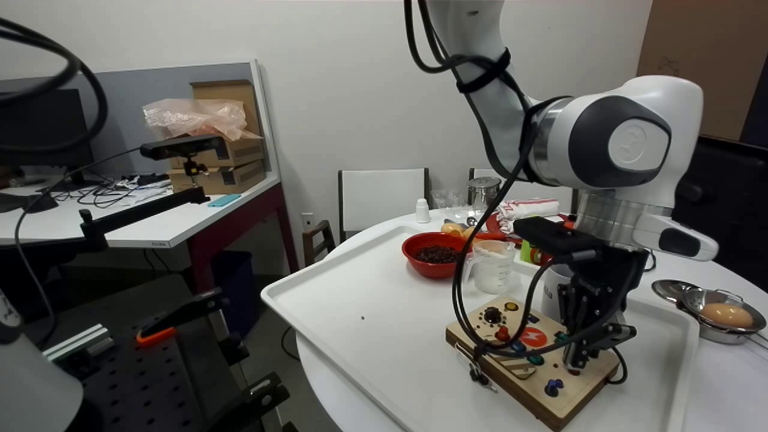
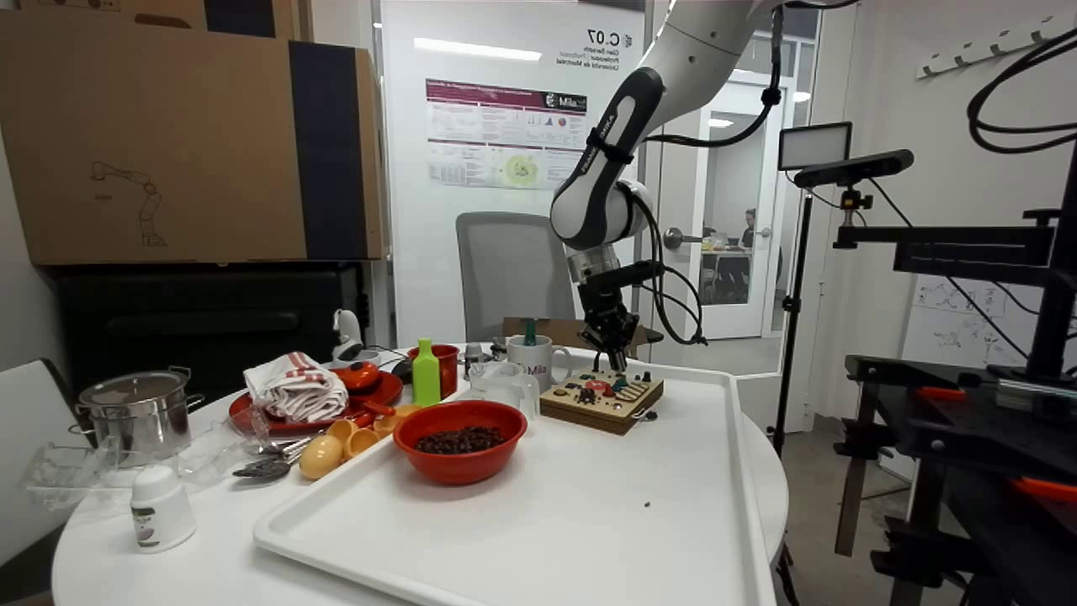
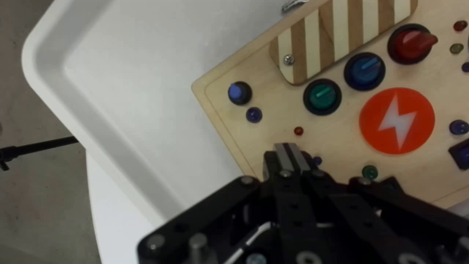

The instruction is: Put all the objects in the measuring cup into the red bowl and press the red button on the thing

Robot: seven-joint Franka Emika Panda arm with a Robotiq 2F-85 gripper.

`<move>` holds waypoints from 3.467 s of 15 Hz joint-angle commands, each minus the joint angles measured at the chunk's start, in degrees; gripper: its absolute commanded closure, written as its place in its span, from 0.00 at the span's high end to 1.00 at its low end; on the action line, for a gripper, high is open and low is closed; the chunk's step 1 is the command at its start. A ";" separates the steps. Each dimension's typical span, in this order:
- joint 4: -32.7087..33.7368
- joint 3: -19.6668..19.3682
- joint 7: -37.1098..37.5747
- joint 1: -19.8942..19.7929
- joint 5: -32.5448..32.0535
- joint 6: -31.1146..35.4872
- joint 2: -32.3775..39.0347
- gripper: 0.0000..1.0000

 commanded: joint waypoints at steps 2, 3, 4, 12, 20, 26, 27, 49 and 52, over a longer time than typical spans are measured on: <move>1.81 -0.30 0.83 0.29 0.99 -1.23 1.45 0.00; 1.95 -0.40 0.90 0.27 0.95 -1.16 1.68 0.00; 2.17 -0.40 0.85 0.21 0.96 -1.18 1.86 0.00; 3.87 -0.21 0.62 0.16 0.88 -1.29 3.33 0.00; 4.01 -0.01 0.81 -0.40 1.55 -1.66 4.22 0.00; 2.66 0.30 0.56 -0.90 2.88 -1.16 2.99 0.00; 1.95 0.21 0.35 -0.82 2.97 -0.75 1.74 0.00; -10.23 0.62 -5.99 0.40 1.54 4.11 -9.60 0.00; -10.06 0.48 -5.75 0.33 1.55 4.35 -8.92 0.00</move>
